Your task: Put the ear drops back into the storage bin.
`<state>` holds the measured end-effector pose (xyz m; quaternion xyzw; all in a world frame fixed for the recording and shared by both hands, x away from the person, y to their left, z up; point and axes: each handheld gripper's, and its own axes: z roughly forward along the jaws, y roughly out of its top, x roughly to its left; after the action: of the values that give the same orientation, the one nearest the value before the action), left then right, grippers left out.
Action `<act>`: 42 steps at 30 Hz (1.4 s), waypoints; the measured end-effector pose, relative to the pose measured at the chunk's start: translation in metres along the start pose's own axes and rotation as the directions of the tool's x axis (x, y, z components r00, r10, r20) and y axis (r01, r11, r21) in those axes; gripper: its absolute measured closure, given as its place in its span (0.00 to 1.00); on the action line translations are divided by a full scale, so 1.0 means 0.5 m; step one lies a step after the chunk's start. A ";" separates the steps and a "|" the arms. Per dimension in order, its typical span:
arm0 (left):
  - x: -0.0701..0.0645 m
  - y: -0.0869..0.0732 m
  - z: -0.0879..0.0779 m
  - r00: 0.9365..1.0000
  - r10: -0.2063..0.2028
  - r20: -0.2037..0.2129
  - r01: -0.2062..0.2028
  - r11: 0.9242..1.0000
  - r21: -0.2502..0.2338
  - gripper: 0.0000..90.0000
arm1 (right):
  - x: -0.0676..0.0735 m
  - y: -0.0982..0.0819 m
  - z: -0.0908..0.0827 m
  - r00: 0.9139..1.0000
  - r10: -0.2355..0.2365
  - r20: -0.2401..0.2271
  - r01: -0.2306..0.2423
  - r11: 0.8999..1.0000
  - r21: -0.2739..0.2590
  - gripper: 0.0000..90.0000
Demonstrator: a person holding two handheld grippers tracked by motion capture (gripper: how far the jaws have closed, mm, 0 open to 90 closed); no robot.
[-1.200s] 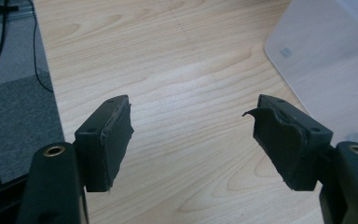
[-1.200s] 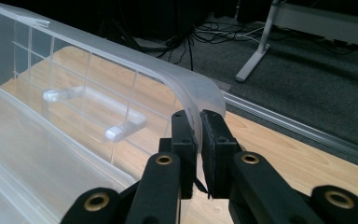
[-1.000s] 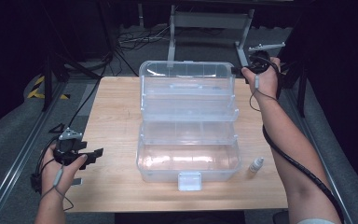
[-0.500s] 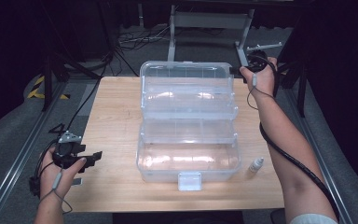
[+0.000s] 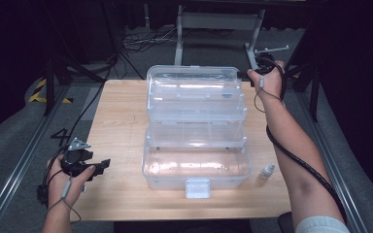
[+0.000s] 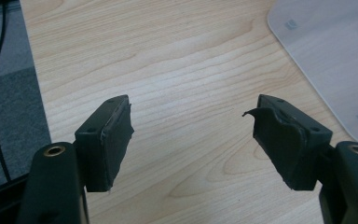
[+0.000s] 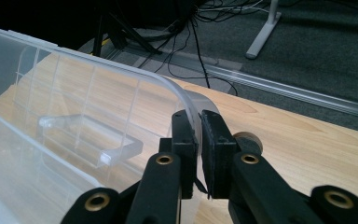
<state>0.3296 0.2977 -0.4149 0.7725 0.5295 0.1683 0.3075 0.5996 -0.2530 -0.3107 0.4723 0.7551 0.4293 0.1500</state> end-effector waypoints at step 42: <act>0.022 0.000 0.012 1.000 -0.015 0.020 0.015 1.000 -0.005 0.32 | -0.048 -0.025 0.085 0.989 0.144 -0.019 -0.141 0.986 0.092 0.94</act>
<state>0.3371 0.3060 -0.4202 0.7693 0.5317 0.1598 0.3160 0.6313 -0.2538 -0.3499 0.5259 0.7398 0.4103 0.0878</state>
